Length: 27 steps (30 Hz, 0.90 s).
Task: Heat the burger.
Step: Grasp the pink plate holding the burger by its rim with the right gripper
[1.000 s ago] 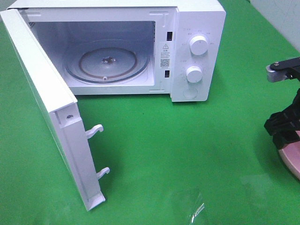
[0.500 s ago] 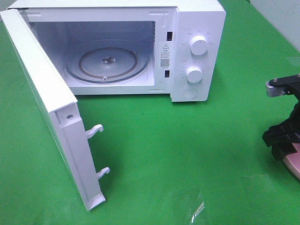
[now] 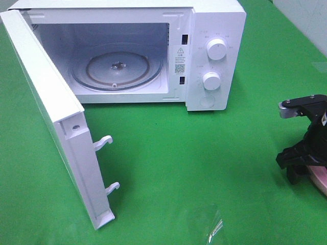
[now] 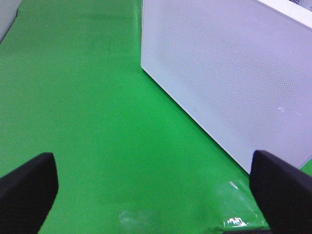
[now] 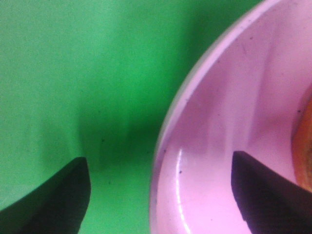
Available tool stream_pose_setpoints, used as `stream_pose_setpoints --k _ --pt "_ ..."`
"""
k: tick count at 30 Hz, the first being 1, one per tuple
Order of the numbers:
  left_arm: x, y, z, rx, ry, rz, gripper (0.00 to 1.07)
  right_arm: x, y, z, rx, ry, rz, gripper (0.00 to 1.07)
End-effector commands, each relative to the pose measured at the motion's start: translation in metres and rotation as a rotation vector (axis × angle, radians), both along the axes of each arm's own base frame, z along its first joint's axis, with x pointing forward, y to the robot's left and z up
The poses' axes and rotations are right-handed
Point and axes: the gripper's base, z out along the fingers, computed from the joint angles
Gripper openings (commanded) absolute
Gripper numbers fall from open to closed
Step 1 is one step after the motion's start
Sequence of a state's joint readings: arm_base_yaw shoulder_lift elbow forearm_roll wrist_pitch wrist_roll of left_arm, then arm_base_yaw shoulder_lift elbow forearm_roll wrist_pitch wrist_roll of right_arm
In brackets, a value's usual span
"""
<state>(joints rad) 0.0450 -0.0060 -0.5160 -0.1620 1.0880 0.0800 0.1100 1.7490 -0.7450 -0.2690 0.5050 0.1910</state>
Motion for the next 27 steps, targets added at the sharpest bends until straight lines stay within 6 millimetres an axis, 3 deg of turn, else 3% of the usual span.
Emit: stream_pose_setpoints --k 1,10,12,13,14,17,18,21,23,27 --pt "-0.0017 -0.0003 0.0013 -0.002 -0.032 -0.004 1.0 0.0006 -0.0009 -0.0058 -0.001 0.007 0.005 0.76" --pt "-0.0017 -0.0003 0.0013 -0.002 -0.032 -0.004 1.0 0.0014 -0.0019 -0.0104 -0.011 0.011 -0.011 0.7" --pt "-0.0017 -0.0003 0.0013 -0.002 -0.032 -0.004 1.0 0.0018 -0.0028 -0.0102 -0.02 0.007 -0.016 0.56" --pt "-0.0017 -0.0003 0.0013 -0.002 -0.032 -0.004 1.0 0.0018 -0.0028 -0.0102 -0.02 0.007 -0.016 0.56" --pt "-0.0017 -0.0003 0.0013 -0.002 -0.032 -0.004 1.0 0.0019 -0.003 -0.0102 -0.022 0.006 -0.018 0.46" --pt "-0.0017 -0.0003 0.0013 -0.002 -0.032 -0.004 1.0 0.0019 -0.0031 -0.0102 -0.022 0.005 -0.02 0.41" --pt "-0.0017 -0.0003 0.0013 -0.002 -0.032 -0.004 1.0 0.002 -0.0034 -0.0101 -0.026 0.004 -0.022 0.24" --pt "-0.0017 -0.0003 0.0013 -0.002 -0.032 -0.004 1.0 0.002 -0.0034 -0.0101 -0.026 0.004 -0.022 0.2" --pt "-0.0017 -0.0003 0.0013 -0.002 -0.032 -0.004 1.0 0.0018 -0.0037 -0.0101 -0.03 0.007 -0.018 0.06" --pt "-0.0017 -0.0003 0.0013 -0.002 -0.032 -0.004 1.0 0.0023 -0.0036 -0.01 -0.029 0.001 -0.014 0.0"
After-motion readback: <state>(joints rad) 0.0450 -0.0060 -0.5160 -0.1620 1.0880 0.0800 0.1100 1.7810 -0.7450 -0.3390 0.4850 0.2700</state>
